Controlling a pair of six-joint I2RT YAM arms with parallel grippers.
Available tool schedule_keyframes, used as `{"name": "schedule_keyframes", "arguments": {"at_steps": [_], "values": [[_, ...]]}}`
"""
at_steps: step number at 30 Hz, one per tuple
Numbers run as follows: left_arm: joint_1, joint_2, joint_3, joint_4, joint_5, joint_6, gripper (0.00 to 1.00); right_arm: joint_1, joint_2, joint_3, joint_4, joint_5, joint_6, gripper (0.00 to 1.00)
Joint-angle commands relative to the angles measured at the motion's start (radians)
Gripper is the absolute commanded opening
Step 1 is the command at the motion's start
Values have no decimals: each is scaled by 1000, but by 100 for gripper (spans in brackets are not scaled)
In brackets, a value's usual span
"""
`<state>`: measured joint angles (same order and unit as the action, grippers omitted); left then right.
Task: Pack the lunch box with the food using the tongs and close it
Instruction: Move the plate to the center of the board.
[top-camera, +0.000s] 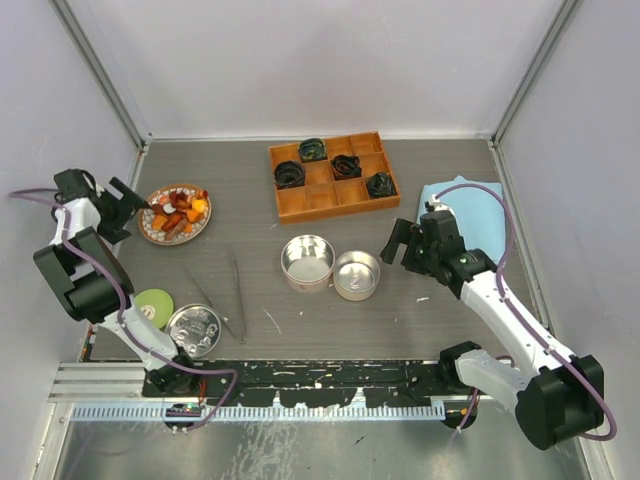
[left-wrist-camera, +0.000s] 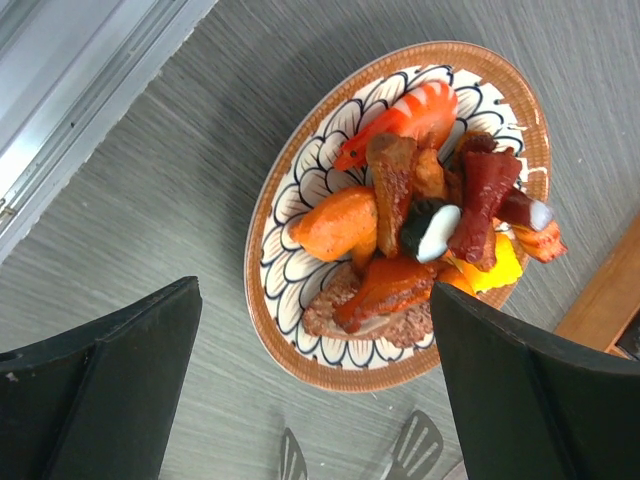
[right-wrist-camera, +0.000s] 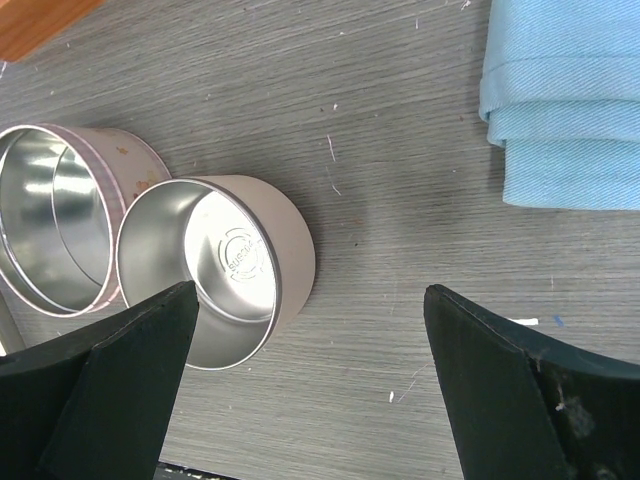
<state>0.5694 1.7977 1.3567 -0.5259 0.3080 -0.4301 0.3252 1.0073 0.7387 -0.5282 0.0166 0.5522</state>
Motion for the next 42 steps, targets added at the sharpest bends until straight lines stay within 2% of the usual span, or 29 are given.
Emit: {"name": "schedule_keyframes", "arguments": {"at_steps": [1,9,17,34,42], "values": [[3,38,-5,109,21,7,98,-4,7,30,38,-6,-24,100],[-12,89,-26,186,111,15,98,-5,39,31,42,-17,-32,100],[-50,152,30,190,216,21,98,-5,49,31,41,-30,-40,100],[-218,239,189,141,343,126,98,-5,30,21,23,-31,-52,100],[-303,231,173,121,350,148,98,-4,25,25,18,-26,-57,100]]}}
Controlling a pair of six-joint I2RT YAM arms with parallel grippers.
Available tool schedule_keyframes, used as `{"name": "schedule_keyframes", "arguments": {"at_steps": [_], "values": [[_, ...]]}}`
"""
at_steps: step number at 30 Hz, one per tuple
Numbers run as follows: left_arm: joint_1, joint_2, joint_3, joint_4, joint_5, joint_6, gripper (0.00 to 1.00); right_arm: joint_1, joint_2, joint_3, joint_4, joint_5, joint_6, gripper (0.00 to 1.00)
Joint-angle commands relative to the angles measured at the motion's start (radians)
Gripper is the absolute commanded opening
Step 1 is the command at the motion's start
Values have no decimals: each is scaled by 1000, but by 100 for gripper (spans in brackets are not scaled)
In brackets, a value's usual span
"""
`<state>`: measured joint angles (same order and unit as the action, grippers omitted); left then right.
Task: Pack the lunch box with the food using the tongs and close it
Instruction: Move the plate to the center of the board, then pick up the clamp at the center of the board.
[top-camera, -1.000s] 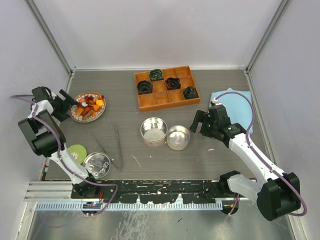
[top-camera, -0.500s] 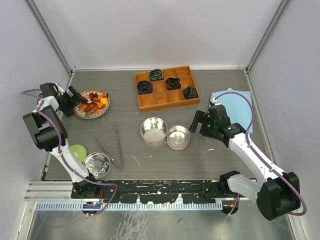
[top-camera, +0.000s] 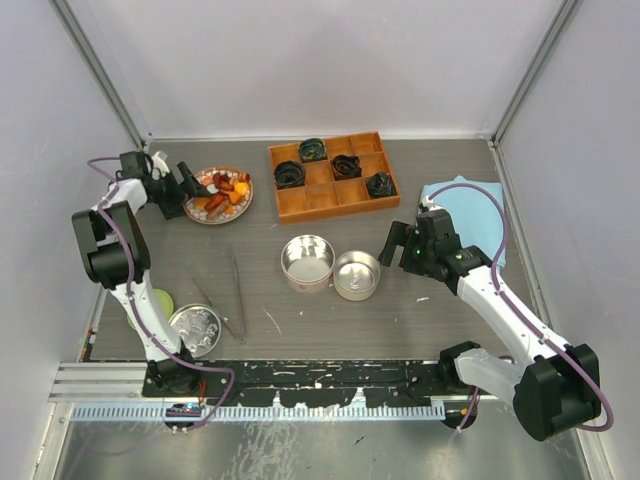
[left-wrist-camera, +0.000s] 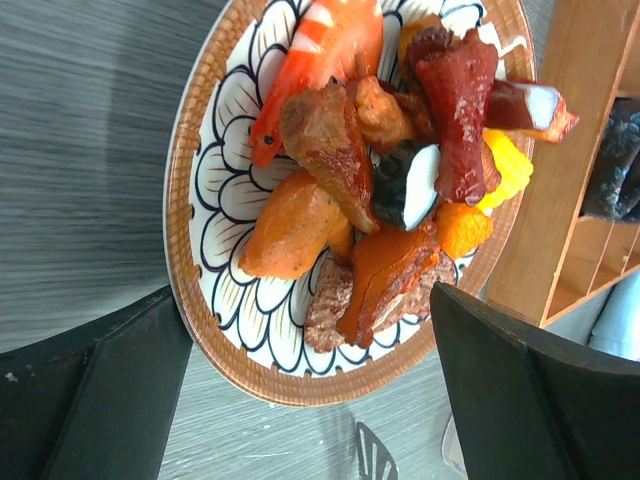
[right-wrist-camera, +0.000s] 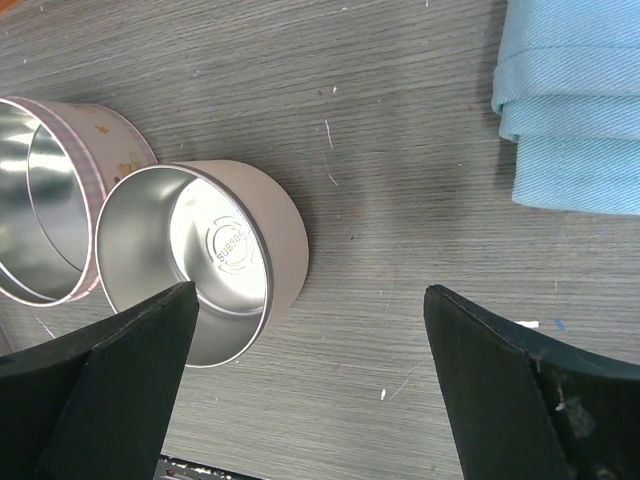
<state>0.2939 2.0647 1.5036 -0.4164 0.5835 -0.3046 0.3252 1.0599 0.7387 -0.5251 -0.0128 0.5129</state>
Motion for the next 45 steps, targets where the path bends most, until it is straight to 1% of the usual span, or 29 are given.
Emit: {"name": "schedule_keyframes", "arguments": {"at_steps": [1,6,11,15,16,19,20,23,25,29,32,34,36,38,41,45], "values": [[-28,-42,19,6,61,17,98,-4,-28,26,17,4,-16,100],[-26,-128,-27,-56,-91,-29,98,-4,-26,40,6,0,-22,100],[-28,-242,-81,-179,-235,-82,98,-4,-15,55,10,-6,-26,100],[-51,-367,-143,-308,-262,-125,98,-4,-7,64,10,-13,-28,100],[-69,-396,-151,-357,-276,-128,98,-4,-4,67,10,-12,-29,100],[-152,-486,-157,-538,-378,-128,98,-4,6,81,3,-13,-34,100],[-177,-518,-179,-581,-385,-139,98,-5,9,88,-2,-11,-36,100],[-269,-622,-265,-669,-390,-200,98,-4,15,100,-14,1,-37,100],[-334,-683,-314,-732,-432,-245,98,-4,14,105,-19,7,-37,100],[-398,-822,-454,-785,-430,-365,98,-4,13,109,-27,14,-38,100],[-460,-904,-540,-780,-410,-473,98,-4,16,110,-27,17,-37,100],[-507,-920,-577,-771,-419,-528,98,-3,23,112,-27,17,-37,100],[-534,-908,-600,-761,-418,-550,98,-4,30,114,-27,17,-35,100],[-550,-882,-614,-735,-411,-557,100,-4,38,116,-27,17,-32,100],[-562,-837,-613,-702,-431,-561,97,-4,43,114,-27,15,-31,100],[-575,-753,-602,-664,-440,-556,96,-5,44,114,-30,18,-31,100]]}}
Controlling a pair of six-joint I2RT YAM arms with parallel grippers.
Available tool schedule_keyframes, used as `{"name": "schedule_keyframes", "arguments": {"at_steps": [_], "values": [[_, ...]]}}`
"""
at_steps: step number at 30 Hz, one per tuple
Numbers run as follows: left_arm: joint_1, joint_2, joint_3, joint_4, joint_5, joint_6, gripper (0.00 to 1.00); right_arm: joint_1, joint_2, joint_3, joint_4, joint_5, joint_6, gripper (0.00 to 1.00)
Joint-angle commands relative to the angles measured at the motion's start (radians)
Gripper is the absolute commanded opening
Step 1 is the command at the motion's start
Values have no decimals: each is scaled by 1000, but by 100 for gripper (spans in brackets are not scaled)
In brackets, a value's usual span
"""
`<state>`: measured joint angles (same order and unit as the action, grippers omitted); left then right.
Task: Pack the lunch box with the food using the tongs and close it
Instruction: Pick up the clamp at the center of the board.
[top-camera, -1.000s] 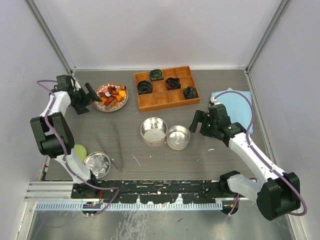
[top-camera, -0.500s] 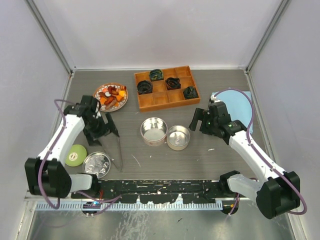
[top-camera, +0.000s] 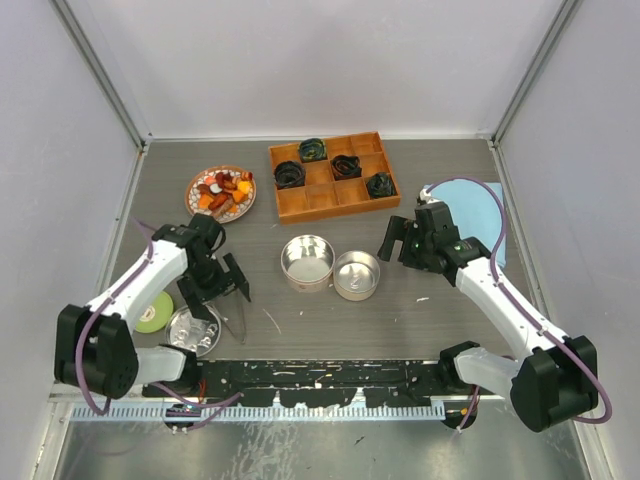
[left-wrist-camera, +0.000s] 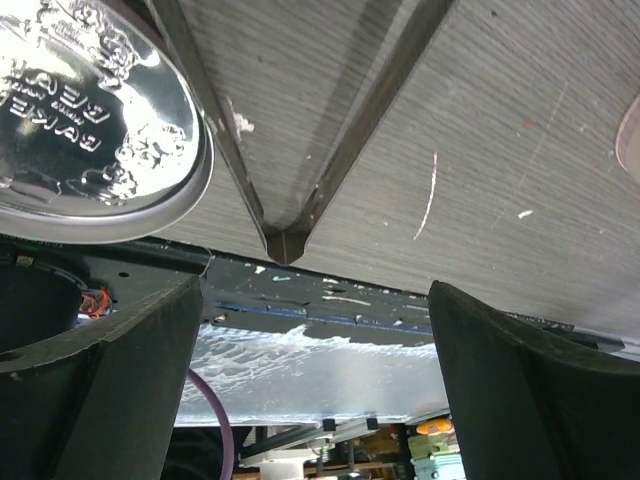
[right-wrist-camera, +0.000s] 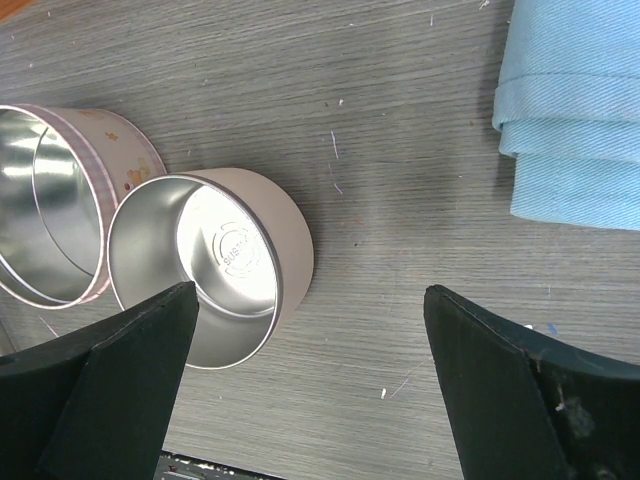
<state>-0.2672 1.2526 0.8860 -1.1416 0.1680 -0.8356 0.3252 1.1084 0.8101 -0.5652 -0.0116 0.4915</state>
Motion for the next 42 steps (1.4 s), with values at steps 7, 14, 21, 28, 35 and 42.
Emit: {"name": "schedule_keyframes", "arguments": {"at_steps": [7,14,21,28,35,42], "values": [[-55,169,42,95,-91,-35,92,-4,2,40,7,28,-10,100],[-65,205,24,134,-109,-50,91,-5,4,37,0,43,-20,100],[-78,248,16,165,-126,-53,91,-5,1,33,-10,54,-22,100],[-95,291,20,206,-144,-25,88,-4,1,31,-12,56,-26,100],[-140,342,60,241,-148,22,85,-5,2,31,-13,55,-26,100],[-141,417,129,169,-215,7,80,-5,1,32,-20,60,-28,100]]}}
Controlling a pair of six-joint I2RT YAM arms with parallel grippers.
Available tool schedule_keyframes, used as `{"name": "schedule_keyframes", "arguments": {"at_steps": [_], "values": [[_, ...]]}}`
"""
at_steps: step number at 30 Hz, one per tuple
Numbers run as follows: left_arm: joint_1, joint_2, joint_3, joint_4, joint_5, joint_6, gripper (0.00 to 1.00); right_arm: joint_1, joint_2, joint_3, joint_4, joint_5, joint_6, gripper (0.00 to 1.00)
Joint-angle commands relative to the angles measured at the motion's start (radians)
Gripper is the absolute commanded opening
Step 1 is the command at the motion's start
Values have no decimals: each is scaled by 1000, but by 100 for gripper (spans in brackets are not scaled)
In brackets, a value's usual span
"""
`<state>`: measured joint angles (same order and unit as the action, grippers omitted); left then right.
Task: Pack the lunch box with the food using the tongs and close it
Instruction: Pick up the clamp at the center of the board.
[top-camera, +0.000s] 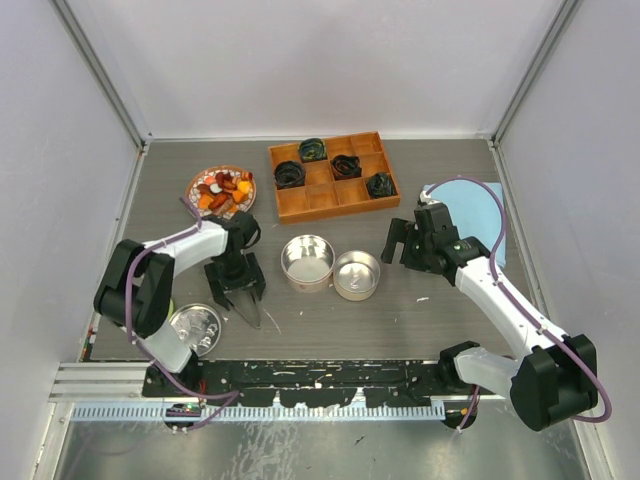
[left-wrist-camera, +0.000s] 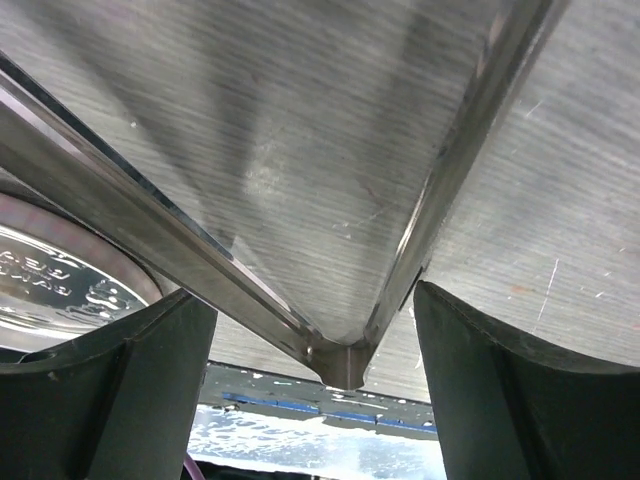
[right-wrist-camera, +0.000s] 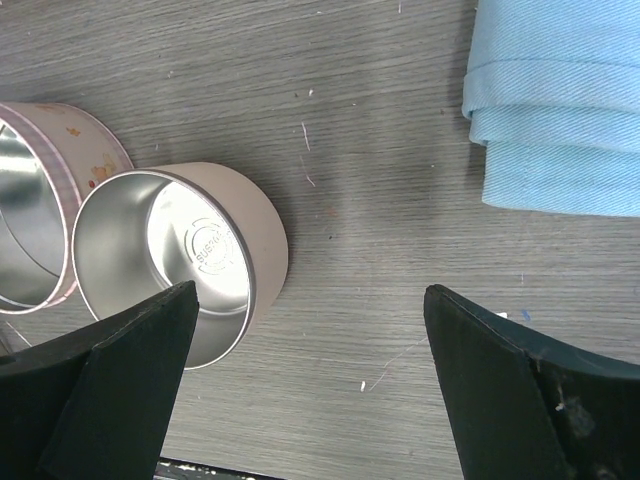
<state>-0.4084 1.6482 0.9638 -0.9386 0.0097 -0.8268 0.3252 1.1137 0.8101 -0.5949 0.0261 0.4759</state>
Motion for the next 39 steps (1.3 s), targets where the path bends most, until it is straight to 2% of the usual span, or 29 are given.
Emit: {"name": "schedule_keyframes", "arguments": {"at_steps": [1,5,14,22,32,36,39], "values": [[0,29,58,-38,-60,-6,78,-5,-5,32,10,23,-11,100],[0,54,87,-66,-64,-58,79,-5,-5,34,9,26,-15,100],[0,66,43,0,-15,-228,81,-4,8,30,12,28,-22,100],[21,132,25,85,70,-169,79,-5,8,29,5,42,-36,100],[82,76,-63,165,49,-191,76,-5,20,29,1,42,-36,100],[90,56,-55,221,35,-192,81,-5,34,34,1,36,-37,100],[91,68,-7,197,6,-156,82,-4,38,35,1,28,-41,100]]}}
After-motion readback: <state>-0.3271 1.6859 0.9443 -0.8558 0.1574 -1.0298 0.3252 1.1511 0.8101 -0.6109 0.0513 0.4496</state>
